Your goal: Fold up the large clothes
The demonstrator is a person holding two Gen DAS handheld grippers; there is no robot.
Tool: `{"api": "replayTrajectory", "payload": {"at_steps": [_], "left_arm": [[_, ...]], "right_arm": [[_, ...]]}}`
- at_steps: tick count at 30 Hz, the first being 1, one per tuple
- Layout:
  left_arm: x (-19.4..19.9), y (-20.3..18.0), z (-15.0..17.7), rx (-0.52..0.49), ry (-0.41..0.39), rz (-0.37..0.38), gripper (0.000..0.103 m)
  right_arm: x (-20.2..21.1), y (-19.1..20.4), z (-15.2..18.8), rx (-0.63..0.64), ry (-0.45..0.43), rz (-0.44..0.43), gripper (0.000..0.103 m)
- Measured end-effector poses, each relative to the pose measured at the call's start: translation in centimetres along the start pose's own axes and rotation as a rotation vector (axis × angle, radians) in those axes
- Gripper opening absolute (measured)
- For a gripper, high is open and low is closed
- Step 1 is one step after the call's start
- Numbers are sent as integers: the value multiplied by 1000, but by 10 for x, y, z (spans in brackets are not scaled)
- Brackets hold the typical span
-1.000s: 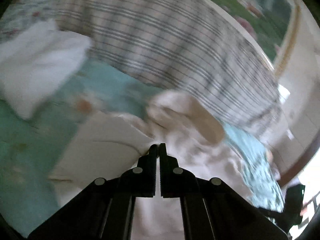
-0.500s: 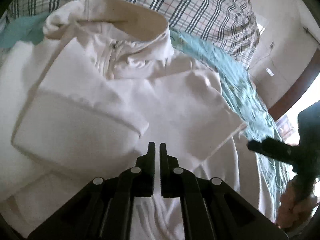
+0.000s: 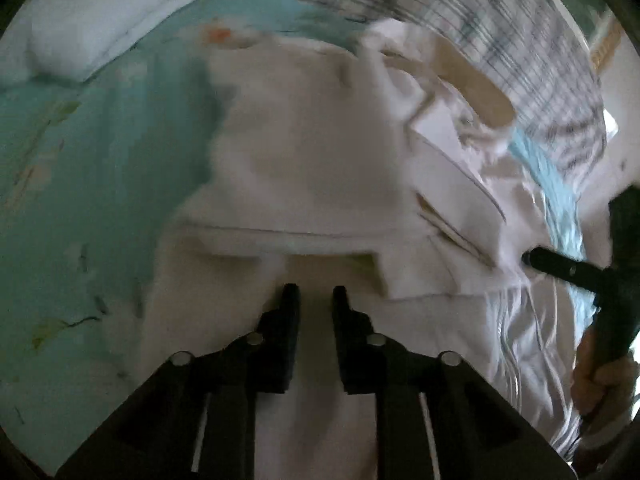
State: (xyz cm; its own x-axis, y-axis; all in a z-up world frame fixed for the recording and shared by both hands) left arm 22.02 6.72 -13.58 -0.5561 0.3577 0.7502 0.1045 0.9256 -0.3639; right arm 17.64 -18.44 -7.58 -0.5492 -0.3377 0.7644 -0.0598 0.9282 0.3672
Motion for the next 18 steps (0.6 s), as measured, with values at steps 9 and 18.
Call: {"api": "replayTrajectory", "payload": {"at_steps": [9, 18], "left_arm": [[5, 20, -13, 54, -66, -90, 11], [-1, 26, -14, 80, -56, -102, 8]], "right_arm": [[-40, -18, -6, -317, 10, -263, 7], [84, -108, 20, -631, -367, -198, 7]]}}
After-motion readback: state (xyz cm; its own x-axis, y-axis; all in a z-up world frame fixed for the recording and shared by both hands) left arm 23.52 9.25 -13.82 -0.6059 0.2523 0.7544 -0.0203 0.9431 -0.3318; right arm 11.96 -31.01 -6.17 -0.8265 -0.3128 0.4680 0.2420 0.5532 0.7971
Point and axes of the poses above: each gripper's, at about its wrist camera, not at the fingertips, and x roughly against the way its jaws point, y to its left, z to its underside, the point moved 2 cm from there along -x, roughly the way its jaws point, and after that the axes turned 4 degrees about -y, right-handed, at the moved point
